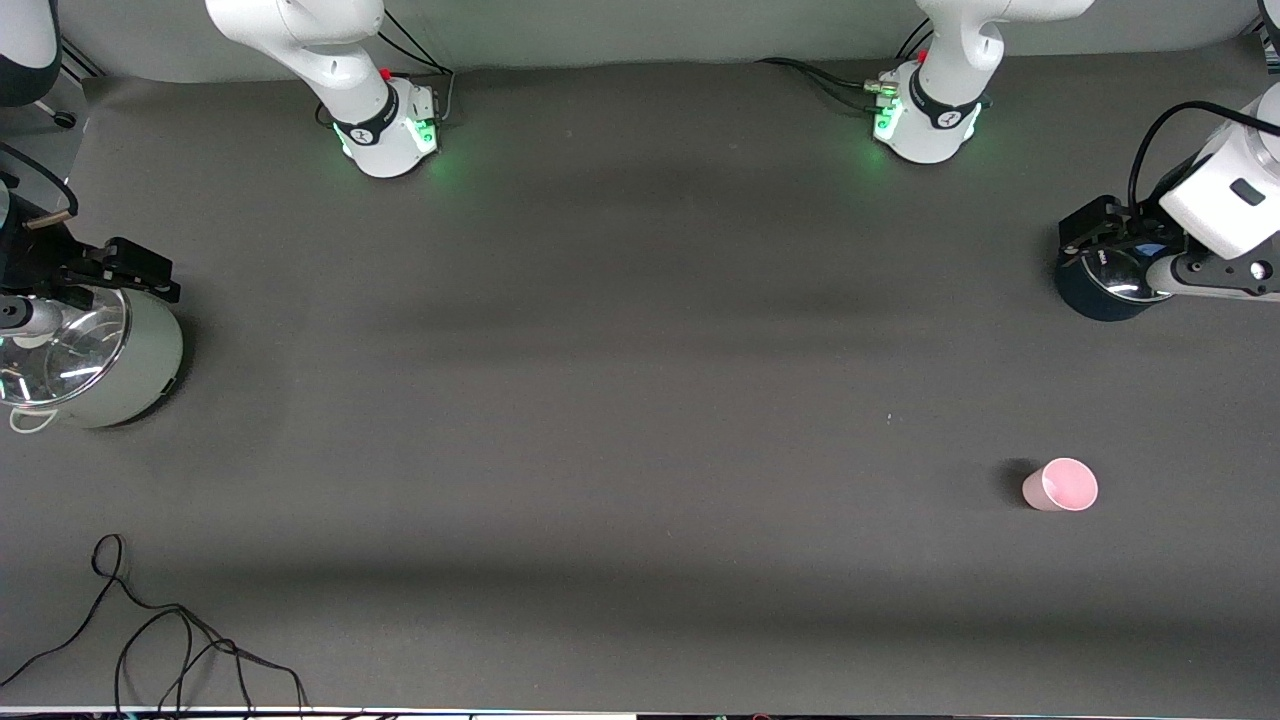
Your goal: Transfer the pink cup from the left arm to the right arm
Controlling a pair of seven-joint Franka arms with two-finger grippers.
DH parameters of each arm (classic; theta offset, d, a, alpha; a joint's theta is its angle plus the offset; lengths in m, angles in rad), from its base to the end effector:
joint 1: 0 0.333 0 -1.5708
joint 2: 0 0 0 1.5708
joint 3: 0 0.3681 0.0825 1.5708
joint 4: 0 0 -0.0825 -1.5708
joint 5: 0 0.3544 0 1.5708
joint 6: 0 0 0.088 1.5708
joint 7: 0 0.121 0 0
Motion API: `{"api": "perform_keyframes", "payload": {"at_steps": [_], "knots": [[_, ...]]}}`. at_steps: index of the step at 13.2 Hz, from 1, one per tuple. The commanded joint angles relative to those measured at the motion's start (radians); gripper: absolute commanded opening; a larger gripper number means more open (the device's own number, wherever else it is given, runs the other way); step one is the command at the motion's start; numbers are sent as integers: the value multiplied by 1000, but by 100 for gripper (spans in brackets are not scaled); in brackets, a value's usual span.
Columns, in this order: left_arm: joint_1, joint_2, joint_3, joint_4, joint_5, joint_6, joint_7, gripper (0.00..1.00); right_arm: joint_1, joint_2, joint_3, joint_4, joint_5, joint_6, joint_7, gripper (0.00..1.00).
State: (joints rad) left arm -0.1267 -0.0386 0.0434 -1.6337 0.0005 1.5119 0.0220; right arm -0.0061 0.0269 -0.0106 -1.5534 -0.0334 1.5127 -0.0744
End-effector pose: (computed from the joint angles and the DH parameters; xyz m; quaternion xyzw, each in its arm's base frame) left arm 0.5005 -0.0412 0.6500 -0.9977 0.0526 0.0416 0.0007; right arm 0.5270 -0.0129 0.6513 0.9989 0.0284 -0.0345 0.0153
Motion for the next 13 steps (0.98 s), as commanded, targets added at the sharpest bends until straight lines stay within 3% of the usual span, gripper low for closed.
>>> {"api": "perform_keyframes", "payload": {"at_steps": [1, 4, 8, 13], "knots": [[-5, 11, 6, 26, 18, 5, 6, 100, 1, 8, -3, 29, 7, -20, 19, 100], [-1, 13, 12, 32, 16, 16, 57, 100, 1, 10, -3, 29, 7, -20, 19, 100], [97, 89, 13, 109, -10, 34, 419, 100, 0, 10, -11, 29, 7, -20, 18, 100], [324, 199, 13, 120, -241, 129, 1003, 100, 0, 10, -12, 29, 7, -20, 18, 100]]}}
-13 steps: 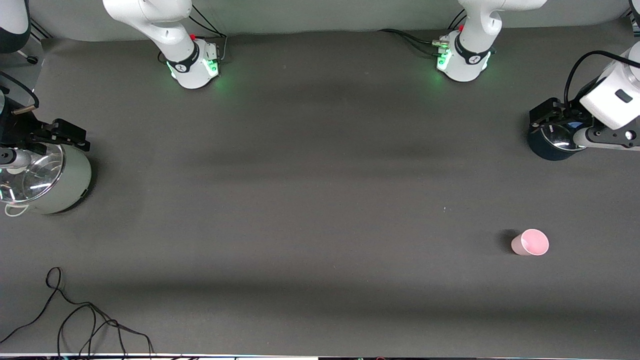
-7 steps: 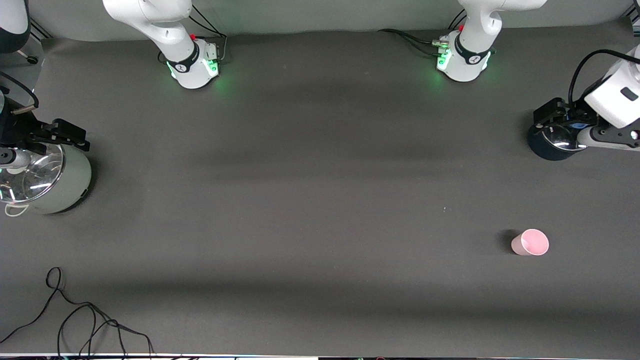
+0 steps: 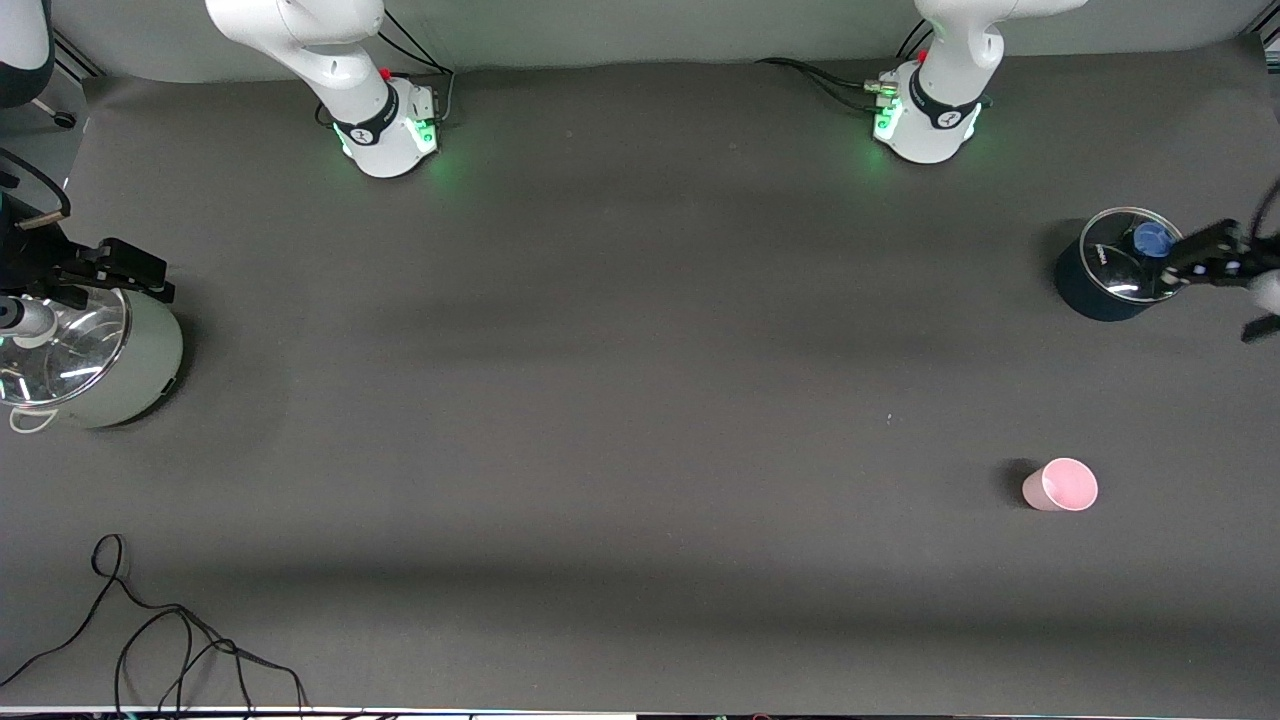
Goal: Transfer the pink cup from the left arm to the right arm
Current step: 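Move the left gripper down toward the pink cup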
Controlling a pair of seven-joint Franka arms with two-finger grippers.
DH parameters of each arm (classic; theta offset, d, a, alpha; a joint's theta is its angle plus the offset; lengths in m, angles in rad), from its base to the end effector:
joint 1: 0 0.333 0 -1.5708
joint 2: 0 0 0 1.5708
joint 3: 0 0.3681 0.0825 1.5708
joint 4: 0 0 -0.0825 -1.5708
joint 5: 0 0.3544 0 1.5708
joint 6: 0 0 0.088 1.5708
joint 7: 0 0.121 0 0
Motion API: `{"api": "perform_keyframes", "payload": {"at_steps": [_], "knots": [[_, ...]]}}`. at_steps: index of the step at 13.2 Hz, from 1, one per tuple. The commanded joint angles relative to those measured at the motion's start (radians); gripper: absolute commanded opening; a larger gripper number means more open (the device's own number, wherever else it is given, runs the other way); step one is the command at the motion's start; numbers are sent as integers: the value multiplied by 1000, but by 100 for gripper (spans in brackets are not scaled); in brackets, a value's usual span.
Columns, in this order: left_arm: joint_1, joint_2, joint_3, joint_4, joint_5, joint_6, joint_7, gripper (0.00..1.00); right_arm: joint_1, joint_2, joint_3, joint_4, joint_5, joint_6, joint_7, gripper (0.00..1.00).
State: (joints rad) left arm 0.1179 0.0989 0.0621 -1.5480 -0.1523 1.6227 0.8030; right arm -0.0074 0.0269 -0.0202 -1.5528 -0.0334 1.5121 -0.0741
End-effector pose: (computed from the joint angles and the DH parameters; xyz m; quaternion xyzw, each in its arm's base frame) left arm 0.5576 0.0815 0.6247 0.9507 -0.3011 0.0238 0.0699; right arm 0.5268 -0.0186 0.6515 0.9990 0.0228 -0.0346 0.0152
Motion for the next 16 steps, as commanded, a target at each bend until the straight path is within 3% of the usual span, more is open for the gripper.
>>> {"api": "perform_keyframes", "payload": {"at_steps": [1, 8, 16], "knots": [[124, 94, -5, 31, -152, 26, 311, 100, 3, 10, -3, 27, 7, -19, 17, 100], [316, 381, -8, 78, -435, 32, 903, 100, 3, 8, -3, 25, 6, -19, 16, 100], [446, 721, -13, 174, -762, 57, 1413, 100, 3, 7, -3, 23, 6, -19, 16, 100]]}}
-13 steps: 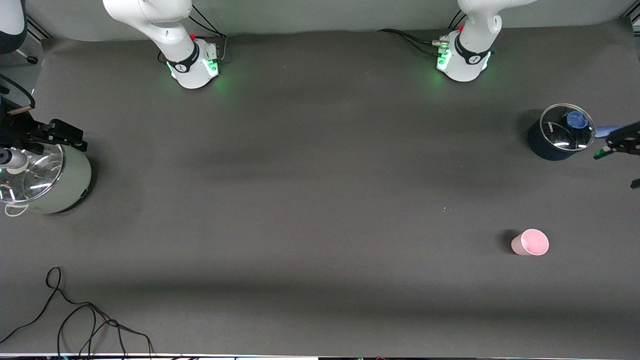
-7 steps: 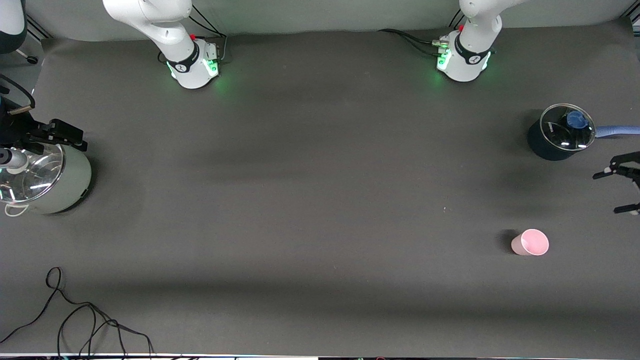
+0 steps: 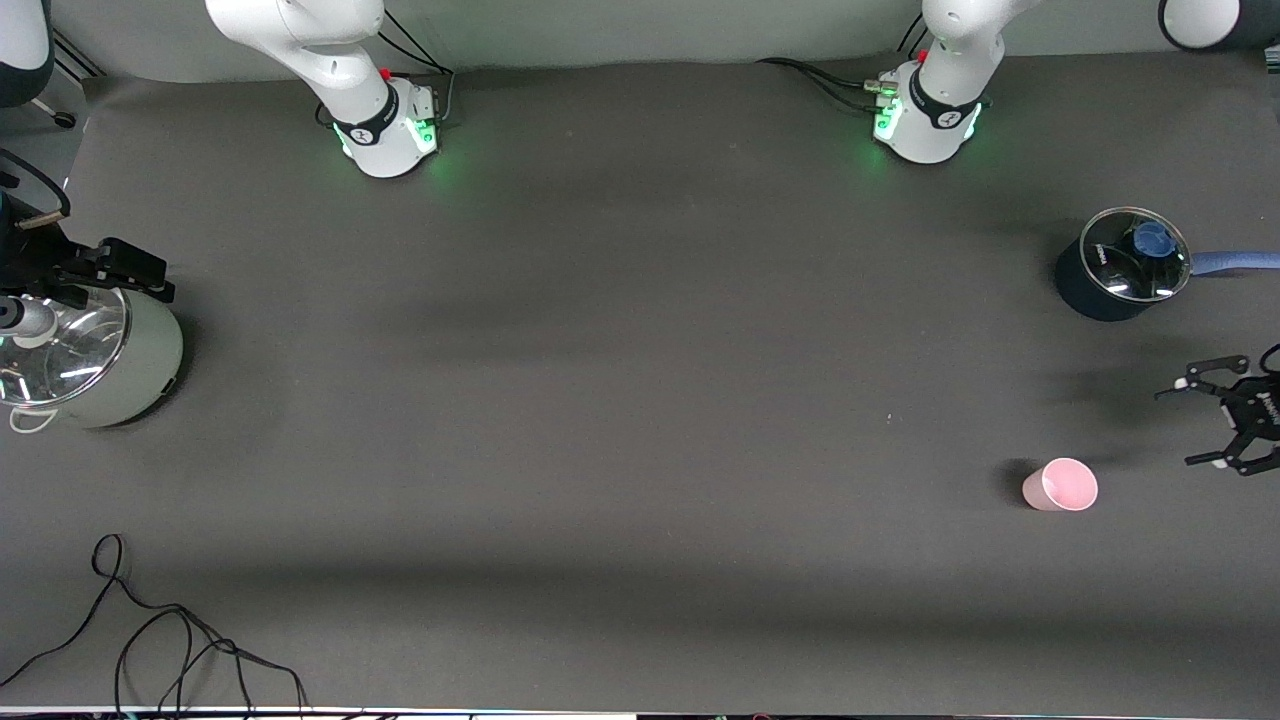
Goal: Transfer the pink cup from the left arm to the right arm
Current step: 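Move the left gripper down toward the pink cup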
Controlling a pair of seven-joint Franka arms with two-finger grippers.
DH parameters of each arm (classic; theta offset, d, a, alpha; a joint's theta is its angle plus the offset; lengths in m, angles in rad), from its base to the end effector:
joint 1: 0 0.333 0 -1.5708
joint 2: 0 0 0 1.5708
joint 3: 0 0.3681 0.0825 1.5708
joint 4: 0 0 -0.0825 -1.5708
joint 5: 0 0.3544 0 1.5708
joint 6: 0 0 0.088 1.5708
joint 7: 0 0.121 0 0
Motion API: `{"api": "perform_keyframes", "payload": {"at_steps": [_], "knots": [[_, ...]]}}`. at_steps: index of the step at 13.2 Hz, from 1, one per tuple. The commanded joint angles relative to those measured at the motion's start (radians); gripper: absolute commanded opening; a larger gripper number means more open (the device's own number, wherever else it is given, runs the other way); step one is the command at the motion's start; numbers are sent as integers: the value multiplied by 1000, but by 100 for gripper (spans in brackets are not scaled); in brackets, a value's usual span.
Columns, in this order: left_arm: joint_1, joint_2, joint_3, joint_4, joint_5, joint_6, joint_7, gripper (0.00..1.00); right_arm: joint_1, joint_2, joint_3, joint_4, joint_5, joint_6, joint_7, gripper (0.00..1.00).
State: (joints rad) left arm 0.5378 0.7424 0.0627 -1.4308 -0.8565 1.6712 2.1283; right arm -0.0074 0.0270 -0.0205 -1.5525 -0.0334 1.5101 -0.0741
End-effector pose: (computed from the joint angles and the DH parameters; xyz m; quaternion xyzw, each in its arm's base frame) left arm 0.6206 0.3109 0.2961 0.7401 -0.5148 0.3153 0.2964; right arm 0.5266 -0.0187 0.6514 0.9990 0.0226 -0.0355 0.0152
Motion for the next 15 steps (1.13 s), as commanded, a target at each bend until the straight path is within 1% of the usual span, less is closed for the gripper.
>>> {"api": "perform_keyframes", "payload": {"at_steps": [1, 5, 8, 11, 13, 15], "knots": [[31, 107, -14, 59, -88, 8, 126, 100, 3, 7, -3, 22, 6, -18, 17, 100], [31, 181, -15, 59, -134, 12, 177, 99, 3, 7, -3, 22, 6, -18, 16, 100], [42, 261, -15, 56, -219, 9, 251, 99, 4, 7, -3, 22, 6, -18, 17, 100], [44, 288, -15, 56, -237, 5, 265, 99, 4, 5, -3, 22, 6, -25, 16, 100], [57, 307, -20, 53, -272, -7, 291, 99, 4, 5, -3, 22, 6, -25, 16, 100], [91, 318, -58, 53, -277, -8, 301, 99, 4, 5, -3, 22, 6, -25, 16, 100]]}}
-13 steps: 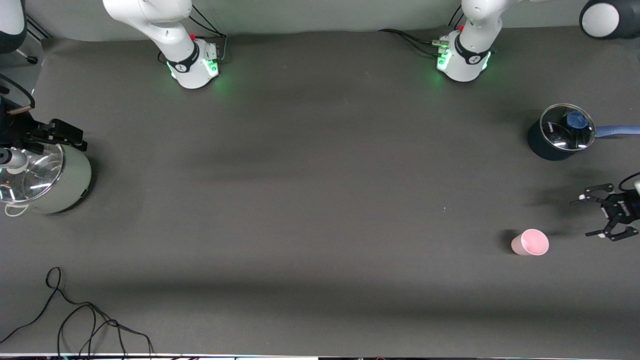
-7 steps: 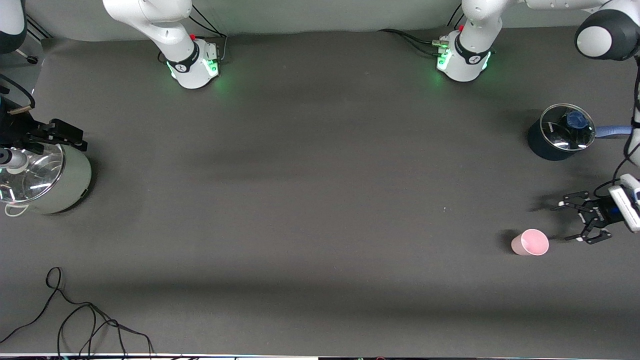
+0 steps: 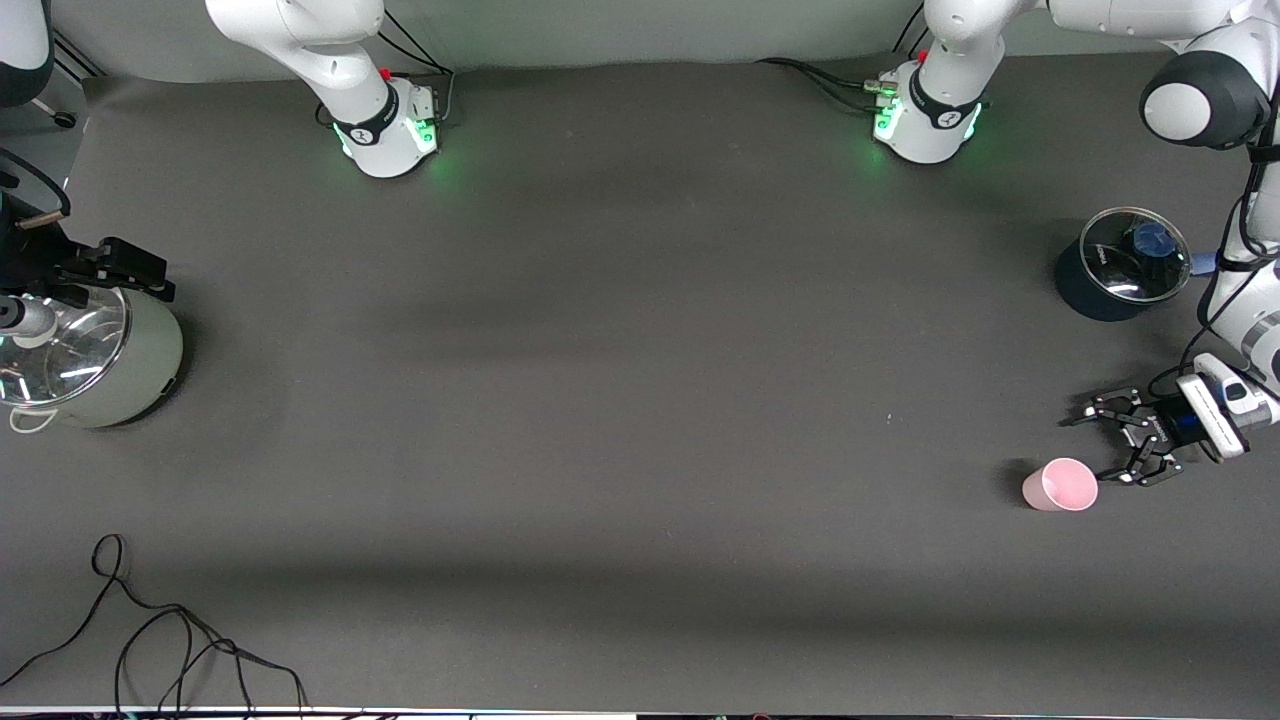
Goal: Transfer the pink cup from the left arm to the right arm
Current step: 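Move the left gripper down toward the pink cup, then close the left gripper around the pink cup's side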
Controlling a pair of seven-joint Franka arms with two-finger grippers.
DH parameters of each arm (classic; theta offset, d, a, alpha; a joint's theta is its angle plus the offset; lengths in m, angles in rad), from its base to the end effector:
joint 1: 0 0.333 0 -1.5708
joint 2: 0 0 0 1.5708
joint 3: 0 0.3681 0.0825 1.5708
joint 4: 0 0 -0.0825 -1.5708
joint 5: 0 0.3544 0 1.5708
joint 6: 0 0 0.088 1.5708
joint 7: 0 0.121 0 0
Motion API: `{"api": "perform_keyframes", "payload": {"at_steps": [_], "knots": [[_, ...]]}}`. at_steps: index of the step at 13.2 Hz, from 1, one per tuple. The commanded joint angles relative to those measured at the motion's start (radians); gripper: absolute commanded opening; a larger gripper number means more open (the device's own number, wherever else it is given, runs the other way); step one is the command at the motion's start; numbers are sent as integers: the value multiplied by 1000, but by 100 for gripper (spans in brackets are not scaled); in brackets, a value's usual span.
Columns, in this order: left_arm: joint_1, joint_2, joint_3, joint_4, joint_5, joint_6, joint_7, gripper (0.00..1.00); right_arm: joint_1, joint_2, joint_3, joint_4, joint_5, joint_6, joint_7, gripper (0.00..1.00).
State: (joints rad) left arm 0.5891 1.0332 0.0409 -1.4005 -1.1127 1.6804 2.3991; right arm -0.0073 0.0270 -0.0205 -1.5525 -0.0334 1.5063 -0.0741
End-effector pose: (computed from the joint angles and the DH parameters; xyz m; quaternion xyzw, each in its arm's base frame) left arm 0.6100 0.3142 0.1236 0.6960 -0.4644 0.4316 0.3371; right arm 0.5261 -0.0187 0.6511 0.9989 0.0227 -0.0374 0.0151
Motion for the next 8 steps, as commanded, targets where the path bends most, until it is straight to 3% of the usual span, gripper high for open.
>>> {"api": "perform_keyframes", "payload": {"at_steps": [1, 8], "knots": [[60, 36, -61, 23, -21, -18, 47, 99, 4, 5, -3, 22, 6, -23, 16, 100], [81, 42, -113, 28, -42, 2, 84, 99, 4, 7, -3, 22, 6, -21, 16, 100]]}}
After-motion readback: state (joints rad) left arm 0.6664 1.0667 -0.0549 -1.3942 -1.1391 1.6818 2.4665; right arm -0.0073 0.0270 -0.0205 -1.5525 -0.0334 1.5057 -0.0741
